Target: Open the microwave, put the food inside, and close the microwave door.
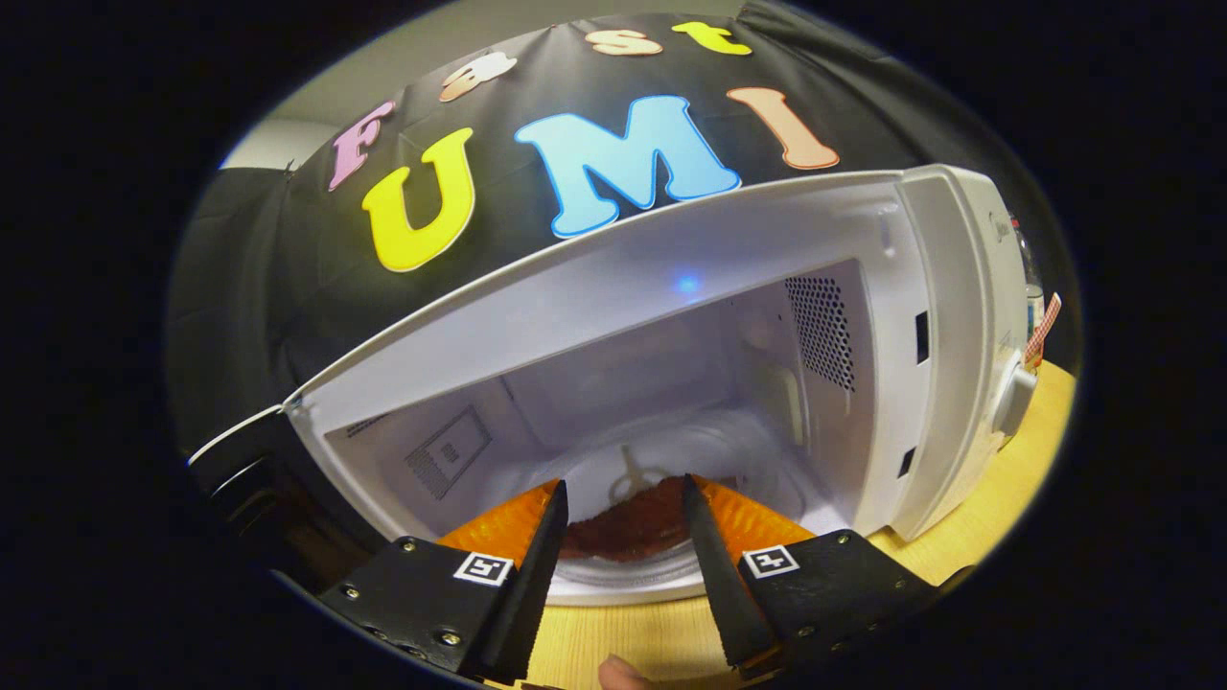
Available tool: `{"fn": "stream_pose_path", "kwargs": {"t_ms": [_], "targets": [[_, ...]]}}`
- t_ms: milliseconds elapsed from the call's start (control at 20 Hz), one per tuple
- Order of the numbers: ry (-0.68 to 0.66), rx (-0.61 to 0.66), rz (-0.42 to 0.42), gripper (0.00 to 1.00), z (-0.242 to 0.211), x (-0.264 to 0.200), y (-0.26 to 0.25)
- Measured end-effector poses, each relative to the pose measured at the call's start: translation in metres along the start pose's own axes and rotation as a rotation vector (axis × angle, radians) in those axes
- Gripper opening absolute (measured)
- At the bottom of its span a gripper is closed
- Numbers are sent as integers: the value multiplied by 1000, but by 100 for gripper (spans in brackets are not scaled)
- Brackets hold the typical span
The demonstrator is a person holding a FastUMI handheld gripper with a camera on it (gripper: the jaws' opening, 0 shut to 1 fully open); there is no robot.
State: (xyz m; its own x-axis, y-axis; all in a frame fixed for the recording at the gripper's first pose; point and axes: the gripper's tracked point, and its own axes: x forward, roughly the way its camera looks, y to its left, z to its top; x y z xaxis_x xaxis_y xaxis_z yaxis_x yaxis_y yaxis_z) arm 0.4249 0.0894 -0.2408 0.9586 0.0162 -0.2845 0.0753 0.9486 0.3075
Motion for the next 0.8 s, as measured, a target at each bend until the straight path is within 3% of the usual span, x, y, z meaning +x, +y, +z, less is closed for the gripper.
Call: {"fn": "stream_pose_path", "kwargs": {"t_ms": [100, 400, 650, 800], "targets": [[16, -83, 59, 73, 0, -33, 15], [-159, -343, 331, 72, 23, -168, 94], [-197, -294, 589, 72, 19, -279, 162], [-180, -265, 689, 72, 11, -323, 190]]}}
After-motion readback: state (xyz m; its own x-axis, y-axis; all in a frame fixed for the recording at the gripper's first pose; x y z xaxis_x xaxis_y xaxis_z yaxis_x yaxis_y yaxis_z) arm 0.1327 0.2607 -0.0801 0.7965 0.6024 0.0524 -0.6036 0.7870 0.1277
